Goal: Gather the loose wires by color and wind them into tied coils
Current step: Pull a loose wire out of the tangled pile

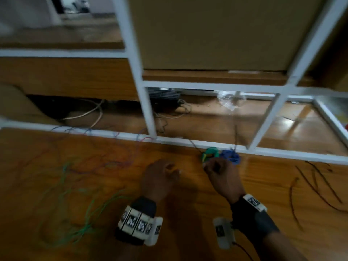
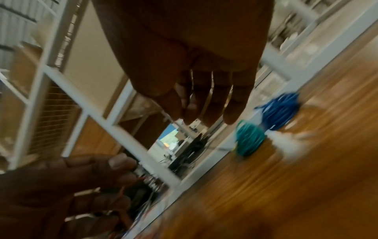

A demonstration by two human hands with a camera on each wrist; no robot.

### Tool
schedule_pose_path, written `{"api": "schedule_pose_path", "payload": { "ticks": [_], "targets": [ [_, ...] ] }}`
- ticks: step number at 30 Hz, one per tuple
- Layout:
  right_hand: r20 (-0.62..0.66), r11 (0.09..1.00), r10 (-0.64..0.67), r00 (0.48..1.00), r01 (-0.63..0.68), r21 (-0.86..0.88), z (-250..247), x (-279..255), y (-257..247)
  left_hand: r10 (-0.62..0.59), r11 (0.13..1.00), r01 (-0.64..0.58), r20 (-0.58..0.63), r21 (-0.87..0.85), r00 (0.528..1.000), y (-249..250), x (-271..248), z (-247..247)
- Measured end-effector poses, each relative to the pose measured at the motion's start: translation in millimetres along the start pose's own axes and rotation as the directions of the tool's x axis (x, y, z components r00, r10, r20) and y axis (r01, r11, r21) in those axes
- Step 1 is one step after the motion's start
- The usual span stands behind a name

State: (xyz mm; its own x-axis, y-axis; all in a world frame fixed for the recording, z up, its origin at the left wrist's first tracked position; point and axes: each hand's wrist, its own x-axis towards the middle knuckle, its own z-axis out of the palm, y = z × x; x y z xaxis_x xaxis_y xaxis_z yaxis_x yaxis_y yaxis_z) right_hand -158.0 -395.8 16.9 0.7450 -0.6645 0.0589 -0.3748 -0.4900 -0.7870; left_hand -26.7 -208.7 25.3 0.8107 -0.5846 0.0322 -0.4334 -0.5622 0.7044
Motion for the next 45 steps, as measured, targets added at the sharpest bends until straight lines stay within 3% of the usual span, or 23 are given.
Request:
{"api": "schedule_pose_path", "payload": {
  "ticks": [5,8,10,12,14,16,17,19,22,26,29,31,34,38,42,45],
  "targets": [
    [0.320,0.990,-0.143,0.937,0.140,0.034,86.1,-26.8,-48.1,-0.199,0.980,0.200,-0.235,-0.018,0.951,-81.2,-74.7,-72.0],
    [0.475,0.987,-0.145,0.868,0.161,0.008,127.7,-37.9,-69.9,-0.223,0.960,0.269,-0.352,0.084,0.909,-128.1,-109.7,-102.5],
    [0.513,0.986,-0.150,0.845,0.165,0.017,150.5,-43.2,-80.6,-0.249,0.935,0.332,-0.430,0.129,0.868,-155.5,-124.6,-117.8],
    [0.533,0.985,-0.159,0.831,0.168,0.032,169.2,-47.1,-87.0,-0.318,0.895,0.409,-0.390,0.177,0.864,-178.9,-131.9,-126.0],
    [0.559,0.982,-0.170,0.811,0.186,0.029,184.8,-53.8,-94.6,-0.398,0.867,0.447,-0.235,0.220,0.887,-195.4,-133.3,-127.4],
    [0.573,0.981,-0.190,0.797,0.184,0.068,197.8,-60.4,-101.0,-0.464,0.864,0.477,-0.116,0.160,0.878,-205.5,-131.9,-124.8],
    [0.575,0.981,-0.194,0.795,0.174,0.090,202.2,-63.5,-103.9,-0.479,0.867,0.489,-0.114,0.093,0.871,-206.4,-131.3,-124.6],
    [0.581,0.982,-0.189,0.792,0.147,0.120,205.7,-70.7,-109.3,-0.482,0.876,0.470,-0.144,-0.111,0.864,-206.7,-133.3,-123.4],
    [0.570,0.977,-0.209,0.794,0.140,0.163,204.1,-81.8,-113.5,-0.425,0.868,0.334,-0.201,-0.366,0.883,-193.3,-138.1,-118.8],
    [0.610,0.954,-0.298,0.734,0.217,0.205,200.5,-96.8,-123.2,-0.282,0.851,0.150,-0.199,-0.503,0.938,-154.3,-138.6,-110.1],
    [0.537,0.940,-0.342,0.771,0.285,0.190,193.7,-96.0,-121.1,-0.269,0.833,0.077,-0.280,-0.548,0.921,-136.5,-135.8,-112.4],
    [0.457,0.921,-0.390,0.799,0.334,0.202,180.9,-88.9,-121.1,-0.276,0.863,0.058,-0.374,-0.501,0.885,-137.7,-135.6,-125.2],
    [0.443,0.939,-0.332,0.833,0.247,0.239,157.4,-76.9,-117.9,-0.270,0.927,0.117,-0.416,-0.357,0.868,-153.4,-142.0,-147.8],
    [0.500,0.956,-0.292,0.815,0.232,0.181,143.8,-85.2,-103.5,-0.374,0.915,0.302,-0.276,-0.269,0.885,-172.3,-160.5,-155.1],
    [0.554,0.972,-0.227,0.801,0.221,0.079,157.0,-116.8,-95.5,-0.194,0.976,0.198,-0.048,0.094,0.980,-190.9,-162.5,-148.2],
    [0.547,0.984,-0.166,0.821,0.176,0.035,180.4,-131.4,-95.6,-0.158,0.960,0.143,0.047,0.242,0.986,-215.3,-152.4,-151.8]
  ]
}}
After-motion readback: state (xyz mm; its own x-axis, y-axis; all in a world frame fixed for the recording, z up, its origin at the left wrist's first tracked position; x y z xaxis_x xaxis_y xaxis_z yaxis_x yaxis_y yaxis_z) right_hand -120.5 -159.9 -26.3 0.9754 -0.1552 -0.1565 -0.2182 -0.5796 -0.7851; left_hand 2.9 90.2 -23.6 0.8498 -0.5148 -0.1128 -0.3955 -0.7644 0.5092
